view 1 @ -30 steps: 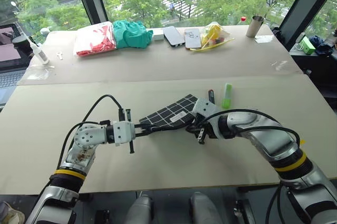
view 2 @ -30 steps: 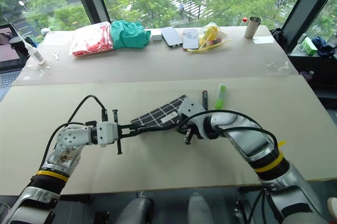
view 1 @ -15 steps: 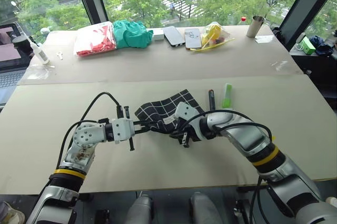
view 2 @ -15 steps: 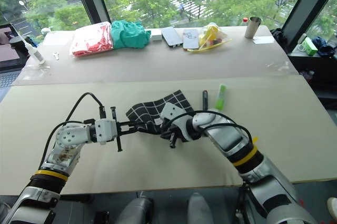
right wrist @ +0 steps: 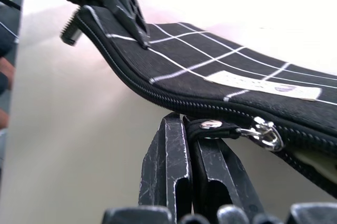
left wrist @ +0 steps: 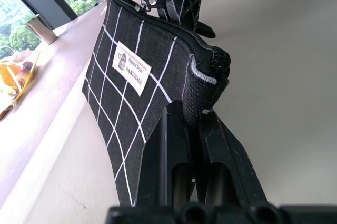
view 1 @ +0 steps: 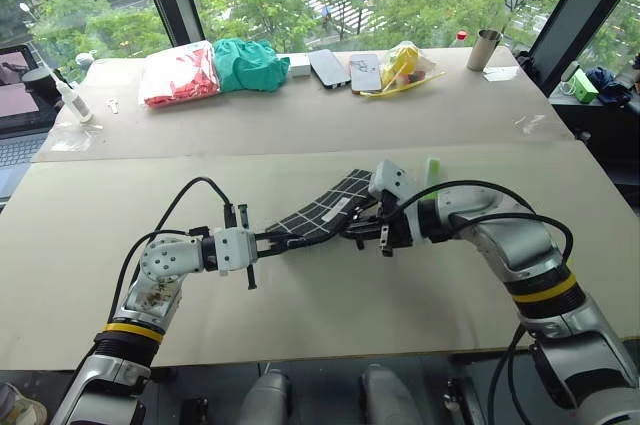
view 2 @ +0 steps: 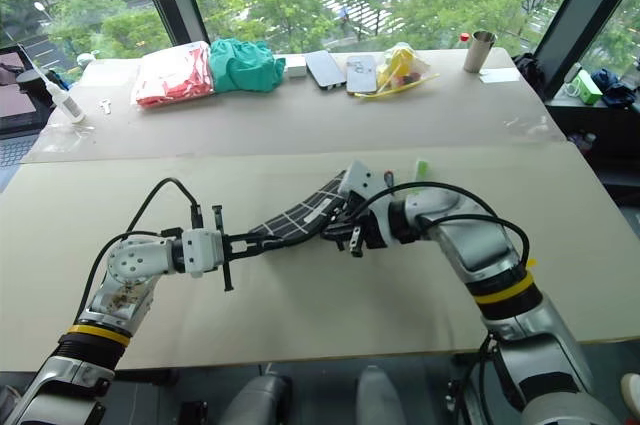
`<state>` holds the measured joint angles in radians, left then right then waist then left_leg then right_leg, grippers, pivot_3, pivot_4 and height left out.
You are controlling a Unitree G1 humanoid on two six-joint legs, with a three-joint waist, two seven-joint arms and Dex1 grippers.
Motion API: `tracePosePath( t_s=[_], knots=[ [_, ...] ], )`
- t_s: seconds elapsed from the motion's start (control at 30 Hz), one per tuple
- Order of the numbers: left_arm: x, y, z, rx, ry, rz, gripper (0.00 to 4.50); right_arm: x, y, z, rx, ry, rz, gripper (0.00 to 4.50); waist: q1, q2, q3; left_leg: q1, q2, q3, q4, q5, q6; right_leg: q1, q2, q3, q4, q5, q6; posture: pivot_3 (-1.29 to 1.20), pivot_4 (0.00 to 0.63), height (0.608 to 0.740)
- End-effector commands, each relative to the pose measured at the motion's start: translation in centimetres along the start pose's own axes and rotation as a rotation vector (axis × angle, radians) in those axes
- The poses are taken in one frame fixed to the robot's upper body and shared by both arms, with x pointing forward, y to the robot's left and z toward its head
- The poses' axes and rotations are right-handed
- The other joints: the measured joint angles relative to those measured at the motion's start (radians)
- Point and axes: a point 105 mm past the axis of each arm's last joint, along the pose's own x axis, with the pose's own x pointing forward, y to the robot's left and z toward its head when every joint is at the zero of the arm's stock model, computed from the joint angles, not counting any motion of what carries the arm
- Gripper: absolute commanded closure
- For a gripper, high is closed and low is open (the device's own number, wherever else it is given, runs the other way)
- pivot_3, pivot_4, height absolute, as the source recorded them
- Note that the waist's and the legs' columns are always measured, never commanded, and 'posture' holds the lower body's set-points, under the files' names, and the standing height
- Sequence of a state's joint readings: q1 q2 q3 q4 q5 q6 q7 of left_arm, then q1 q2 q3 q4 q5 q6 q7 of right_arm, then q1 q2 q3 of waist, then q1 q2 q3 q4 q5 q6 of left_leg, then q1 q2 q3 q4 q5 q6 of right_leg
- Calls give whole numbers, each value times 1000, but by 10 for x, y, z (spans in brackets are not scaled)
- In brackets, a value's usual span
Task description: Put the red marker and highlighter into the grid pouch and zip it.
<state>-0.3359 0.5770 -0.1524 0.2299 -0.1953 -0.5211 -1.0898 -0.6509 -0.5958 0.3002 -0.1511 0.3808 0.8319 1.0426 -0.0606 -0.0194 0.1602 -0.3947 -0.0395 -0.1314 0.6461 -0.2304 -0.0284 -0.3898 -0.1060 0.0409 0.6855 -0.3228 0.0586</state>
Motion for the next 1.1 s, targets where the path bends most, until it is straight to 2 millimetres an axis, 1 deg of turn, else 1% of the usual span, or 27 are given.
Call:
tracePosePath(
  t_s=[0.03, 0.13, 0.23, 0.37, 0.43, 0.47, 0.5, 0.53, 0.57, 0.6, 0.73, 0.77, 0.9, 0.93, 1.03, 1.1],
  knots=[
    [1, 4, 8, 24, -27, 15, 4500, 4, 33, 0, -39, -4, 127, 4475, 2, 0, 0, 0, 0, 0, 0, 0, 0, 0, 0, 0, 0, 0, 0, 0, 150, 740],
    [1, 4, 8, 23, -28, 18, 4500, 8, 48, -10, -76, 49, 181, 4475, 4, 0, 0, 0, 0, 0, 0, 0, 0, 0, 0, 0, 0, 0, 0, 0, 150, 740],
    [1, 4, 9, 22, -31, 22, 4500, 12, 49, -14, -81, 69, 179, 4475, 4, 0, 0, 0, 0, 0, 1, 0, 0, 0, 0, 0, 0, 0, 0, 0, 150, 740],
    [1, 4, 10, 17, -36, 28, 4500, 11, 41, -9, -74, 41, 152, 4475, 5, 0, 0, 0, 0, 0, 1, 0, 0, 0, 0, 0, 0, 0, 0, 0, 150, 740],
    [1, 2, 10, 15, -35, 30, 4500, 11, 32, 4, -40, -24, 120, 4475, 5, 0, 0, 0, 0, 0, 1, 0, 0, 0, 0, 0, 0, 0, 0, 0, 150, 740],
    [0, 2, 10, 13, -35, 32, 4500, 13, 21, 11, -11, -62, 73, 4475, 4, 0, 0, 0, 0, 0, 0, 0, 0, 0, 0, 0, 0, 0, 0, 0, 150, 740],
    [0, 2, 10, 12, -34, 33, 4500, 13, 15, 15, 4, -82, 49, 4475, 1, 0, 0, 0, 0, 0, 0, 0, 0, 0, 0, 0, 0, 0, 0, 0, 150, 740],
    [0, 2, 10, 11, -34, 34, 4500, 14, 12, 17, 11, -89, 35, 3825, 1, 0, 0, 0, 0, 0, 0, 0, 0, 0, 0, 0, 0, 0, 0, 0, 150, 740],
    [0, 2, 10, 11, -33, 35, 4500, 14, 12, 17, 13, -92, 41, 3671, 1, 0, 0, 0, 0, 0, 0, 0, 0, 0, 0, 0, 0, 0, 0, 0, 150, 740],
    [0, 2, 10, 10, -33, 36, 4500, 14, 13, 16, 11, -89, 45, 3377, 3, 0, 0, 0, 0, 0, 0, 0, 0, 0, 0, 0, 1, 0, 0, 0, 150, 740],
    [0, 3, 10, 9, -31, 39, 4500, 10, 9, 12, 23, -77, 26, 1990, 12, 0, 0, 0, 0, 0, 0, 0, 0, 0, 0, 0, 0, 0, 0, 0, 150, 740],
    [0, 3, 10, 9, -31, 40, 4500, 8, 8, 12, 22, -76, 30, 1737, 13, 0, 0, 0, 0, 0, 0, 0, 0, 0, 0, 0, 0, 0, 0, 0, 150, 740],
    [0, 3, 10, 9, -30, 41, 4500, -8, 4, 10, -10, -58, 19, 220, 17, 0, 0, 0, 0, 0, 1, 0, 0, 0, 0, 0, 0, 0, 0, 0, 150, 740],
    [0, 4, 10, 9, -30, 44, 4500, -16, 3, 10, -33, -53, 20, 82, 17, 0, 0, 0, 0, 0, 1, 0, 0, 0, 0, 0, 0, 0, 0, 0, 150, 740],
    [0, 4, 10, 9, -30, 49, 4500, -40, 2, 3, -127, 9, -4, 82, 20, 0, 0, 0, 0, 0, 0, 0, 0, 0, 0, 0, -1, 0, 0, 0, 150, 740],
    [0, 4, 10, 7, -29, 52, 4500, -55, -1, -2, -157, 41, -33, 82, 20, 0, 0, 0, 0, 1, 0, 0, 0, 0, 0, 0, -1, 0, 0, 0, 150, 740]
  ],
)
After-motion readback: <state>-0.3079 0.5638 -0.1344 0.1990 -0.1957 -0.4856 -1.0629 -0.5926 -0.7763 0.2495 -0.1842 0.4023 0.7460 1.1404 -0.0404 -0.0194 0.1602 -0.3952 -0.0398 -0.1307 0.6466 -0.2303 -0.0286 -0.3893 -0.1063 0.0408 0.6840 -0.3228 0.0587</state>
